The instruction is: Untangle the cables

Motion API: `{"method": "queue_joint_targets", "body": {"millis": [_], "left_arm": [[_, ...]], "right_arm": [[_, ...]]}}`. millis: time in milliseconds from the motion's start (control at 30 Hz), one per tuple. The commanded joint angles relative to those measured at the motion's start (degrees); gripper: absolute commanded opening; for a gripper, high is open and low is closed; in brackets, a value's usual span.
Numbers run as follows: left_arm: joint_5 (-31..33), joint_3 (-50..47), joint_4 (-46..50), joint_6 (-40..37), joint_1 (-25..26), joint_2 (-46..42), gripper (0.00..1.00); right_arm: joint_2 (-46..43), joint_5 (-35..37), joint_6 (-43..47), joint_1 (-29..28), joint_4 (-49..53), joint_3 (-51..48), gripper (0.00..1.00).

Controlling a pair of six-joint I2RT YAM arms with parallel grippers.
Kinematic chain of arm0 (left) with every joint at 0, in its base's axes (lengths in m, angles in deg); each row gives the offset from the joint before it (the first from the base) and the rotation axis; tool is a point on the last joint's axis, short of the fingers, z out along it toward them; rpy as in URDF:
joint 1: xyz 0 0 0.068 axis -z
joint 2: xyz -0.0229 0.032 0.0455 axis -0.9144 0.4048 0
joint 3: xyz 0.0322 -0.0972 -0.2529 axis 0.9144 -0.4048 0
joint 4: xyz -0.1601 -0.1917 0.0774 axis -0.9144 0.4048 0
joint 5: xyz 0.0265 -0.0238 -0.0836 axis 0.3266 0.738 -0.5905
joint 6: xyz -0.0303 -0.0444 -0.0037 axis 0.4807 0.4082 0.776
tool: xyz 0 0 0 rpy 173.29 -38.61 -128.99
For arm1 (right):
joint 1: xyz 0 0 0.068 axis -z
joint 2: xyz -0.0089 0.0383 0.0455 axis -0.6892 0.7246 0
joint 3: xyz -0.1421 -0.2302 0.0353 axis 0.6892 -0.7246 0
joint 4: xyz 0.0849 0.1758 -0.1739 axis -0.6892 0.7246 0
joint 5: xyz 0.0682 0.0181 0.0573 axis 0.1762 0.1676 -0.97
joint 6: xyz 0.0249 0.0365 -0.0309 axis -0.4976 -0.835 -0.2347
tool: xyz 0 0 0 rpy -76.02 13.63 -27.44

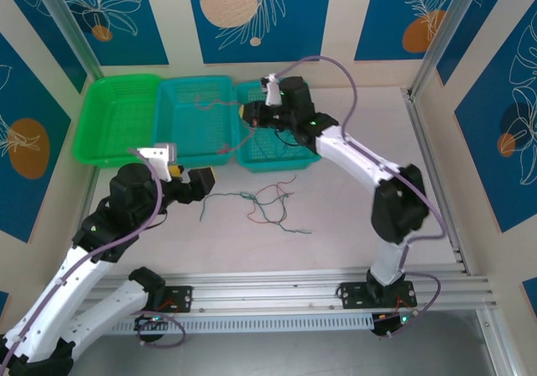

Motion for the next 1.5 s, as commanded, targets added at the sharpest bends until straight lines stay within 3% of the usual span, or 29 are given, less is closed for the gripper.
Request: {"method": "queue_joint_targets", "body": {"millis": [0, 100, 233, 333, 400, 500, 767, 1067, 1233, 1333, 1467], "left_arm": [[-1.15, -0.02, 6.12, -1.9, -0.38, -0.15, 0.97], [-1.08, -1.4, 5.26, -1.22, -0.38, -0.97, 0.98], [-0.82, -2.2, 5.47, -1.81, -0.36, -0.92, 0.98], [0.03, -3.23, 5.19, -2.12, -0.38, -0.65, 0.98], [-0.07, -3.95, 4.41, -1.88, -0.41, -0.4, 0.98], [-1.69, -4.71, 2.68, -1.38, -0.41, 0.5, 0.99], [-9.29, -6.58, -5.18, 1.84, -0.32, 7.12, 0.99], [-12.15, -7.82, -15.19, 5.96, 1.4, 16.76, 0.98], [-11.38, -6.43, -17.85, 6.12, 4.24, 22.39, 0.97], [-6.44, -4.78, -17.28, 7.59, 7.92, 26.44, 0.96], [-0.04, -3.78, -16.76, 12.5, 12.12, 31.72, 0.9]], "right_arm": [[8.13, 0.47, 1.35, -1.18, -0.77, 8.69, 0.0], [15.9, 0.55, 3.56, -2.31, 2.11, 17.56, 0.02], [24.05, -3.03, 7.63, -2.69, 12.8, 32.75, 0.33], [24.3, -3.54, 10.97, -2.78, 18.14, 37.26, 0.44], [21.79, -3.76, 12.75, -2.58, 18.92, 35.73, 0.45], [15.41, -4.44, 14.71, -1.59, 18.35, 28.86, 0.45], [-12.35, -4.32, 18.94, 2.73, 13.19, -0.72, 0.46], [-47.57, 4.57, 20.32, 5.21, 16.0, -28.83, 0.52], [-64.02, 12.8, 13.83, 5.58, 18.04, -42.98, 0.71], [-69.26, 13.95, 9.31, 5.91, 21.5, -48.52, 0.73], [-69.82, 13.02, 3.86, 5.92, 26.51, -51.87, 0.73]]}}
